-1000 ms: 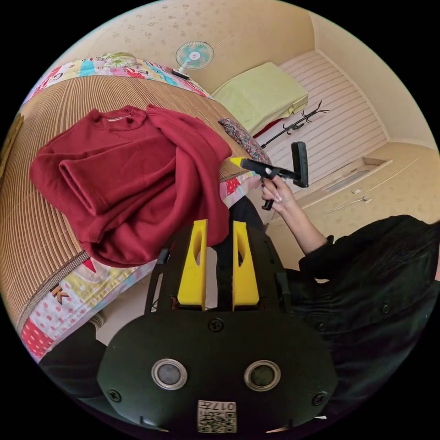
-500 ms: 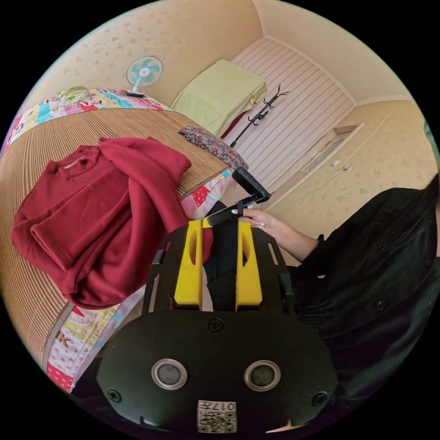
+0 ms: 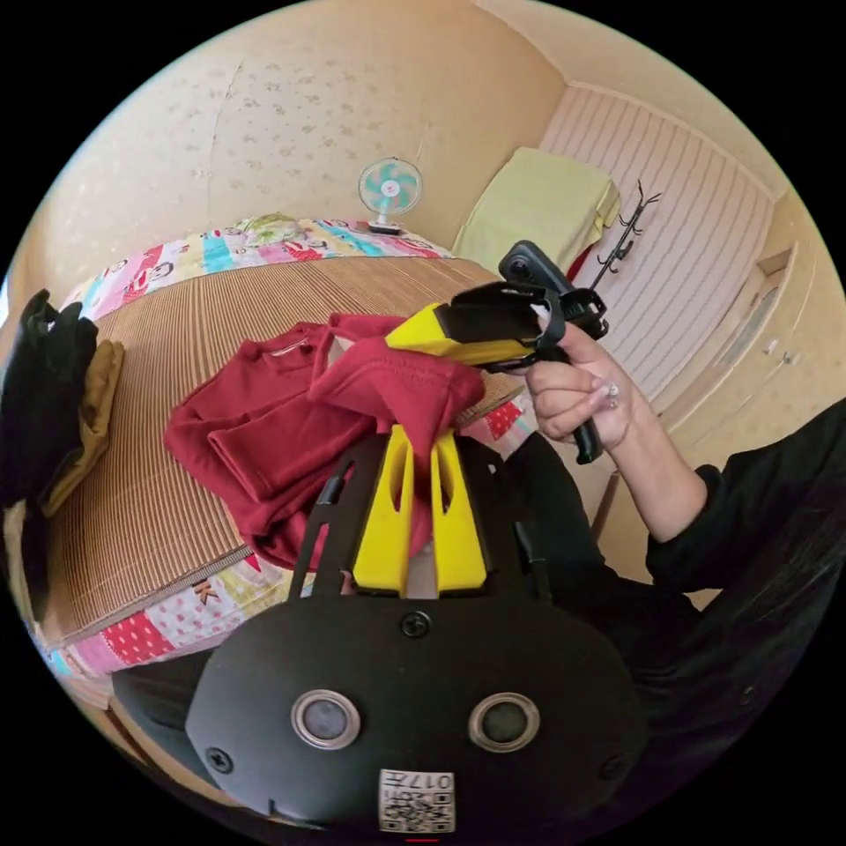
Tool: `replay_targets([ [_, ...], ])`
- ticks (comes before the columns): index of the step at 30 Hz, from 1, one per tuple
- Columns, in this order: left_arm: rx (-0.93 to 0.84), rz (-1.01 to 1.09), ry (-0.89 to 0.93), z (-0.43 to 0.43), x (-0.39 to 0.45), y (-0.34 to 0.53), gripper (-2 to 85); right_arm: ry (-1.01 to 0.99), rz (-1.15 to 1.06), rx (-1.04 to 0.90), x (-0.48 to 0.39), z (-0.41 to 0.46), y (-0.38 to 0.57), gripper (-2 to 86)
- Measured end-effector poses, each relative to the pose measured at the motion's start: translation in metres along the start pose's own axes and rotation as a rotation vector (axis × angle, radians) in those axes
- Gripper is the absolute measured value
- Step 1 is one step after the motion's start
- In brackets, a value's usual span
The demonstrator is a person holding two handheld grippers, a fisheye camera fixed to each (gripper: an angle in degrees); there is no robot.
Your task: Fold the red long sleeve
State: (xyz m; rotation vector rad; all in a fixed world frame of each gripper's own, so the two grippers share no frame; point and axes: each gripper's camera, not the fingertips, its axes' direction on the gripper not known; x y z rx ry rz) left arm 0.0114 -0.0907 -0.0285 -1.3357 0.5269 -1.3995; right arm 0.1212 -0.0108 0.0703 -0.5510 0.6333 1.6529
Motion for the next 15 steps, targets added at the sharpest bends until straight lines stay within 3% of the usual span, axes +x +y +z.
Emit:
replay_targets([
  [4,0.22,-0.221,0.112,-0.047,-0.072,0.017,3.3,0.14,-0.102,0.099,-0.004,-0.04,-0.021,6.4],
  [7,0.28,-0.51,0.183,-0.05,-0.147,0.035,4.4,0.51,-0.091,0.167,0.004,-0.067,-0.052,8.6],
  [10,0.254,-0.743,0.338,-0.024,-0.209,0.056,11.2,0.872,-0.071,0.139,0.032,-0.058,-0.096,11.3],
  [12,0.233,-0.746,0.402,-0.015,-0.217,0.055,14.3,0.951,-0.026,0.037,0.062,-0.039,-0.124,12.7],
  [15,0.166,-0.706,0.273,-0.015,-0.2,0.042,12.3,0.994,0.076,-0.085,0.107,-0.006,-0.15,11.2],
])
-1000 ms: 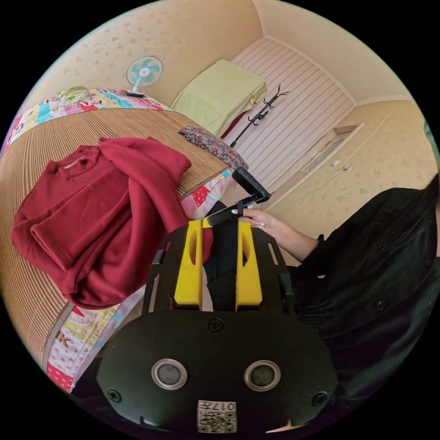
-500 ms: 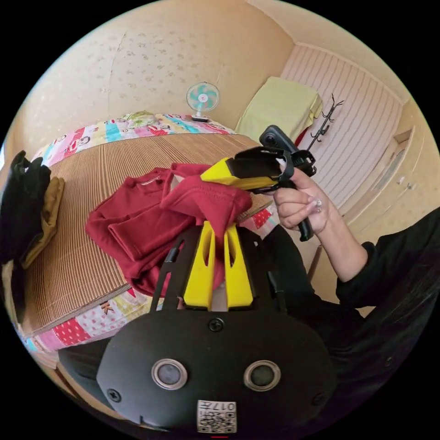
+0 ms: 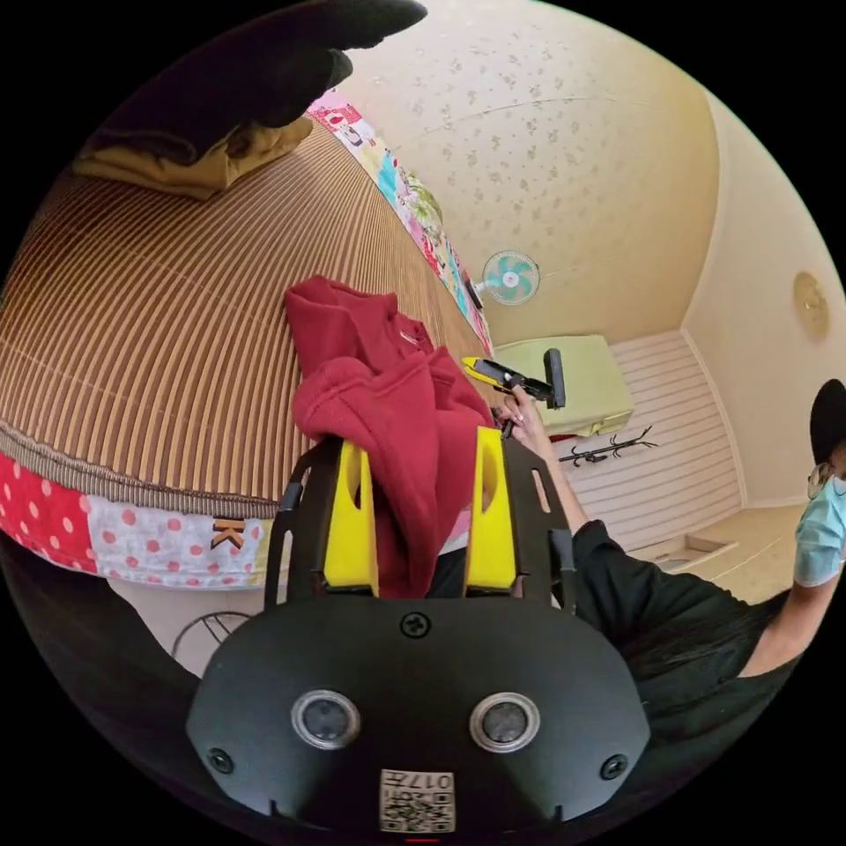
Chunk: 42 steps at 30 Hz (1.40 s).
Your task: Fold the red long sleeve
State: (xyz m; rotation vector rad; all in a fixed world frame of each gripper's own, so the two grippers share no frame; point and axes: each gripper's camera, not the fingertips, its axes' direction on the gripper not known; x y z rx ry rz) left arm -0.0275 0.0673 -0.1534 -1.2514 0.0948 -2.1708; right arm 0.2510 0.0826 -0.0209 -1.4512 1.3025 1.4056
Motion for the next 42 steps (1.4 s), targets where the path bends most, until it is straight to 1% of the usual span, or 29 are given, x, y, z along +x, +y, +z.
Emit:
replay_targets([
  [2,0.041,0.018,-0.094,-0.006,0.014,0.004,5.3,0.049,-0.031,-0.029,-0.017,0.024,0.0,5.0],
  [3,0.049,0.031,-0.091,-0.009,0.017,0.005,3.8,0.069,-0.043,-0.033,-0.023,0.027,0.003,4.5],
  [4,0.049,0.066,-0.071,-0.015,0.024,0.005,3.5,0.103,-0.069,-0.008,-0.037,0.023,0.013,3.7],
  [6,0.045,0.14,-0.036,-0.026,0.036,0.004,3.0,0.1,-0.12,0.116,-0.058,-0.007,0.042,3.1],
  [8,0.094,0.273,0.016,-0.057,0.059,0.004,2.4,-0.01,-0.189,0.37,-0.078,-0.074,0.103,2.8],
  [9,0.114,0.315,0.035,-0.067,0.066,0.004,2.3,-0.049,-0.197,0.433,-0.08,-0.093,0.121,2.7],
  [11,0.131,0.505,0.117,-0.104,0.099,0.001,2.2,-0.257,-0.233,0.674,-0.076,-0.162,0.199,2.4],
  [12,0.131,0.557,0.141,-0.113,0.107,0.001,2.2,-0.309,-0.236,0.729,-0.073,-0.177,0.22,2.4],
  [14,0.102,0.76,0.242,-0.146,0.136,0.011,2.3,-0.492,-0.27,0.92,-0.057,-0.227,0.302,2.2],
  [15,0.091,0.803,0.256,-0.152,0.142,0.015,2.3,-0.522,-0.278,0.961,-0.055,-0.236,0.324,2.1],
  [17,0.065,0.962,0.308,-0.179,0.163,0.037,2.3,-0.555,-0.305,1.091,-0.053,-0.261,0.403,1.9],
  [20,0.048,1.055,0.39,-0.203,0.17,0.056,2.1,-0.499,-0.335,1.147,-0.07,-0.264,0.476,1.7],
  [22,0.019,1.078,0.406,-0.205,0.167,0.06,1.9,-0.501,-0.373,1.159,-0.082,-0.253,0.501,1.6],
  [24,0.0,1.023,0.371,-0.198,0.159,0.053,1.8,-0.457,-0.314,1.141,-0.089,-0.237,0.507,1.5],
  [26,-0.022,0.88,0.258,-0.174,0.143,0.027,1.9,-0.37,-0.158,1.035,-0.08,-0.213,0.481,1.5],
  [27,-0.029,0.851,0.235,-0.166,0.138,0.017,2.1,-0.354,-0.12,1.004,-0.075,-0.206,0.469,1.5],
  [29,-0.013,0.755,0.185,-0.131,0.114,-0.035,2.8,-0.293,-0.014,0.902,-0.048,-0.176,0.405,1.5],
  [30,-0.004,0.716,0.175,-0.121,0.105,-0.052,3.1,-0.273,0.002,0.877,-0.042,-0.167,0.385,1.5],
  [31,0.005,0.607,0.142,-0.098,0.082,-0.088,4.2,-0.234,0.058,0.818,-0.026,-0.147,0.342,1.5],
  [32,0.009,0.452,0.09,-0.074,0.052,-0.123,5.9,-0.156,0.172,0.739,-0.008,-0.122,0.298,1.5],
  [33,0.01,0.384,0.059,-0.063,0.037,-0.138,7.2,-0.099,0.23,0.691,0.0,-0.109,0.277,1.6],
  [34,0.001,0.274,0.0,-0.047,0.01,-0.16,9.5,0.024,0.317,0.568,0.01,-0.081,0.24,1.9],
  [35,-0.006,0.21,-0.044,-0.04,-0.007,-0.169,11.7,0.117,0.344,0.463,0.007,-0.063,0.214,2.1],
  [36,-0.008,0.203,-0.062,-0.04,-0.01,-0.17,12.0,0.15,0.34,0.445,-0.001,-0.058,0.207,2.2],
  [38,0.012,0.245,-0.182,-0.052,-0.006,-0.148,13.8,0.213,0.193,0.498,-0.062,-0.051,0.207,2.5],
  [39,0.012,0.249,-0.219,-0.055,-0.005,-0.139,14.4,0.218,0.16,0.504,-0.078,-0.048,0.21,2.8],
  [40,0.008,0.239,-0.276,-0.062,-0.007,-0.12,15.9,0.197,0.124,0.504,-0.105,-0.04,0.219,3.3],
  [42,-0.001,0.171,-0.28,-0.071,-0.019,-0.087,17.7,0.098,0.094,0.5,-0.133,-0.022,0.233,4.5],
])
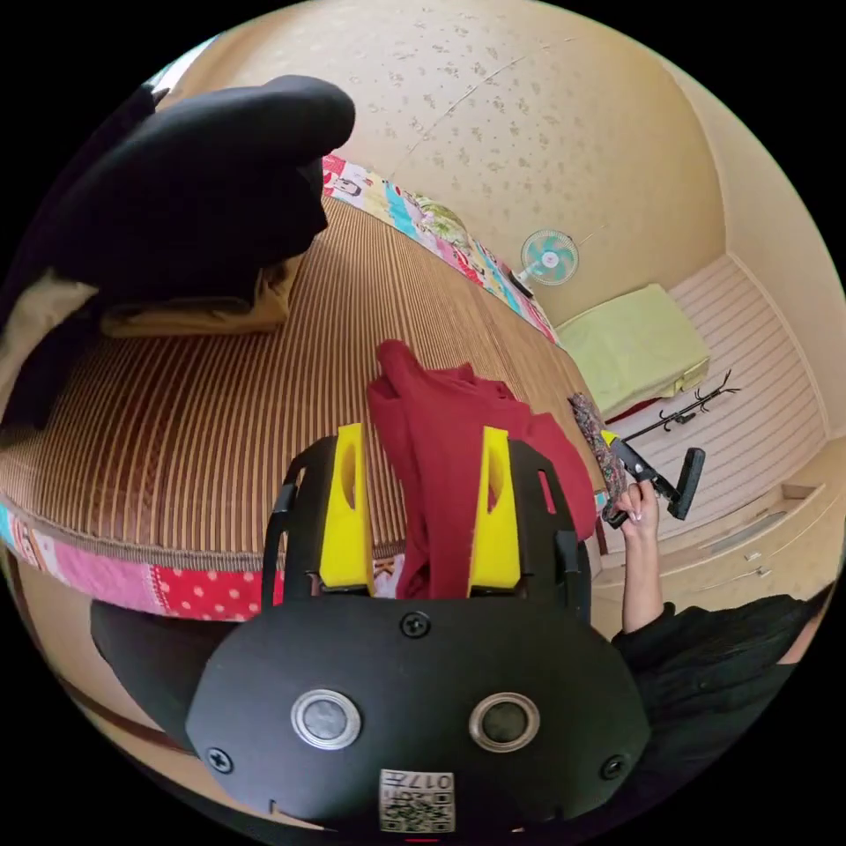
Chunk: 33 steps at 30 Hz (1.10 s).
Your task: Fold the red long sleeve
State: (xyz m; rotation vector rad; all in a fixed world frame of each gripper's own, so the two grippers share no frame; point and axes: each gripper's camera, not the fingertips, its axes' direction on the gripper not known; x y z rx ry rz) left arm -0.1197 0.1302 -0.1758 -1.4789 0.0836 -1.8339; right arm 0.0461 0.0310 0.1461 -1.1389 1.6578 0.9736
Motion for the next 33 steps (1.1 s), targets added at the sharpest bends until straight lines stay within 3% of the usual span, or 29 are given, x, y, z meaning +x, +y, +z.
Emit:
replay_targets([
  [4,0.011,-0.273,0.168,0.002,-0.032,0.093,19.5,-0.288,0.028,-0.025,-0.032,0.036,0.031,5.9],
  [6,0.007,-0.37,0.191,0.013,-0.045,0.116,19.3,-0.241,0.028,-0.042,-0.044,0.057,0.034,5.9],
  [10,0.043,-0.463,0.338,0.024,-0.069,0.109,13.3,0.106,-0.019,-0.147,-0.063,0.147,0.049,3.1],
  [11,0.12,-0.415,0.396,0.012,-0.067,0.101,9.6,0.117,-0.003,-0.058,-0.061,0.145,0.052,2.8],
  [13,0.146,-0.277,0.461,0.004,-0.049,0.075,6.3,0.136,0.0,-0.097,-0.061,0.152,0.04,2.4],
  [15,0.127,-0.161,0.405,0.002,-0.02,0.042,5.2,0.117,0.023,-0.152,-0.054,0.158,0.021,2.1],
  [19,0.123,0.115,0.465,0.026,0.066,-0.03,4.4,-0.125,0.193,-0.217,-0.003,0.141,-0.013,1.6],
  [22,0.039,0.381,0.527,0.064,0.153,-0.041,4.1,-0.286,0.321,0.025,0.047,0.064,0.007,1.3],
  [25,-0.142,0.581,0.568,0.124,0.223,-0.009,4.3,-0.17,0.401,0.19,0.092,-0.005,0.048,1.4],
  [29,-0.397,0.627,0.587,0.196,0.249,0.051,7.6,0.057,0.52,0.211,0.153,-0.057,0.105,3.3],
  [31,-0.369,0.621,0.594,0.19,0.236,0.06,8.6,0.073,0.565,0.214,0.171,-0.071,0.123,5.7],
  [33,-0.273,0.586,0.484,0.169,0.213,0.056,11.1,0.027,0.574,0.21,0.18,-0.08,0.13,8.8],
])
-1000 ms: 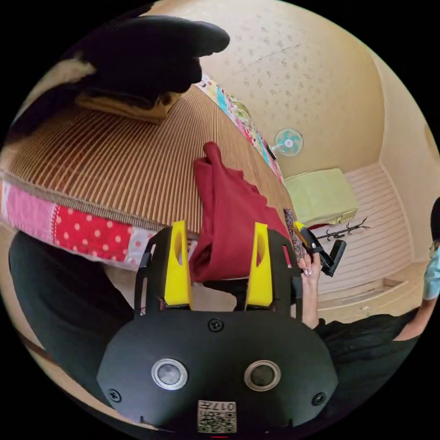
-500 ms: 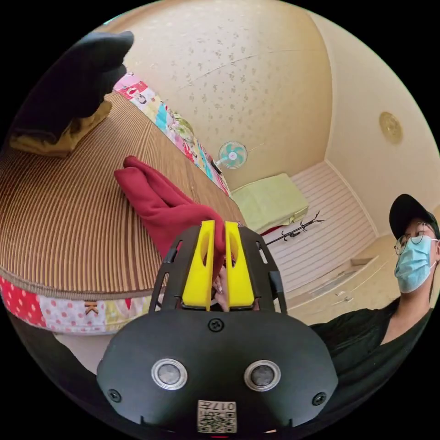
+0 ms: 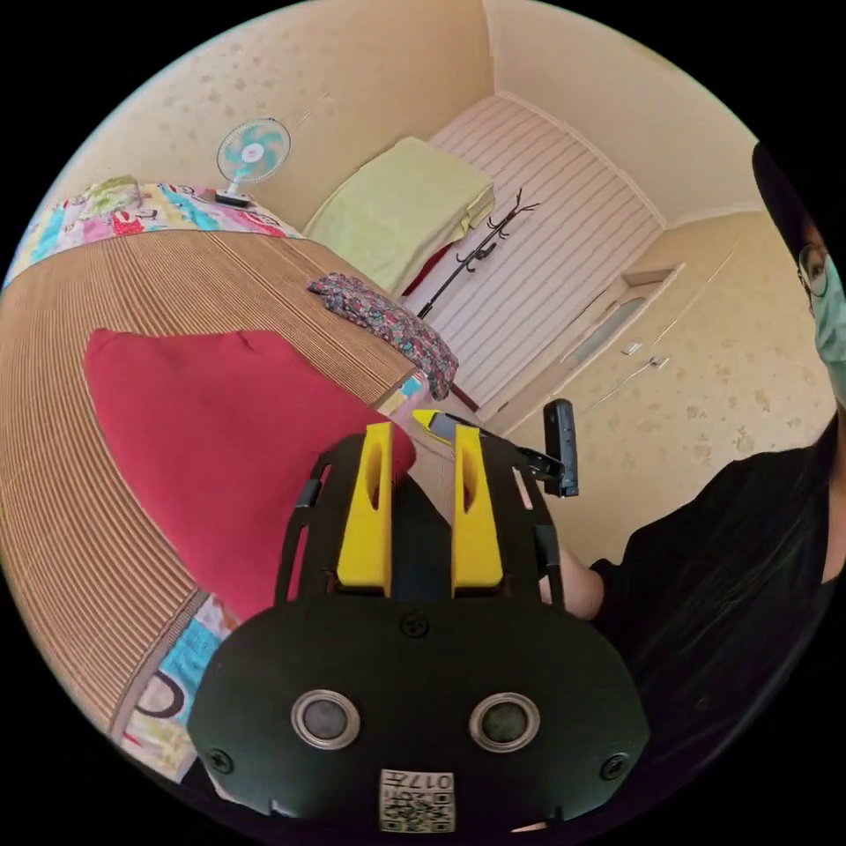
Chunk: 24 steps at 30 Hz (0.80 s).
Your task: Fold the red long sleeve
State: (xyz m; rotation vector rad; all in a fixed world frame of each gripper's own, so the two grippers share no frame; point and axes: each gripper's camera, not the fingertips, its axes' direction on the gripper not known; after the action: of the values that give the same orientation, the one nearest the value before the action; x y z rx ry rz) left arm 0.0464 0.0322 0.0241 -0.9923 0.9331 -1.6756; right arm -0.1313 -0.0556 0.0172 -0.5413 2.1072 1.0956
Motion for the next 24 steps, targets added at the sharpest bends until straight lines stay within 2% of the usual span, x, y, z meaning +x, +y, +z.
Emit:
replay_targets([
  [2,0.112,-0.122,-0.271,-0.045,-0.024,0.018,12.6,-0.069,-0.03,-0.038,-0.006,0.002,-0.004,12.0],
  [4,0.169,-0.292,-0.413,-0.07,-0.056,0.032,14.0,-0.101,-0.098,-0.055,-0.025,0.01,-0.008,13.1],
  [5,0.174,-0.388,-0.421,-0.077,-0.081,0.038,15.8,-0.123,-0.159,-0.054,-0.042,0.016,-0.009,13.4],
  [7,0.115,-0.497,-0.351,-0.068,-0.122,0.041,16.6,-0.186,-0.241,-0.044,-0.068,0.025,-0.01,13.7],
  [9,-0.027,-0.613,-0.191,-0.03,-0.161,0.038,16.2,-0.26,-0.315,-0.051,-0.089,0.033,-0.012,13.9],
  [10,-0.052,-0.717,-0.098,-0.008,-0.18,0.041,16.2,-0.281,-0.336,-0.061,-0.098,0.036,-0.014,13.9],
  [11,-0.002,-0.78,-0.05,0.004,-0.188,0.043,16.0,-0.281,-0.341,-0.066,-0.101,0.037,-0.016,13.8],
  [15,-0.017,-0.745,-0.016,0.07,-0.179,0.001,15.0,-0.216,-0.295,0.015,-0.076,0.018,-0.017,13.0],
  [19,-0.142,-0.691,0.183,0.209,-0.173,-0.071,14.9,-0.053,-0.184,0.153,-0.02,-0.015,-0.026,12.4],
  [22,-0.251,-0.467,0.235,0.289,-0.142,-0.118,14.2,0.049,-0.106,0.151,0.017,-0.027,-0.036,12.8],
  [24,-0.214,-0.373,0.256,0.29,-0.121,-0.123,12.9,0.092,-0.098,0.147,0.031,-0.03,-0.038,13.6],
])
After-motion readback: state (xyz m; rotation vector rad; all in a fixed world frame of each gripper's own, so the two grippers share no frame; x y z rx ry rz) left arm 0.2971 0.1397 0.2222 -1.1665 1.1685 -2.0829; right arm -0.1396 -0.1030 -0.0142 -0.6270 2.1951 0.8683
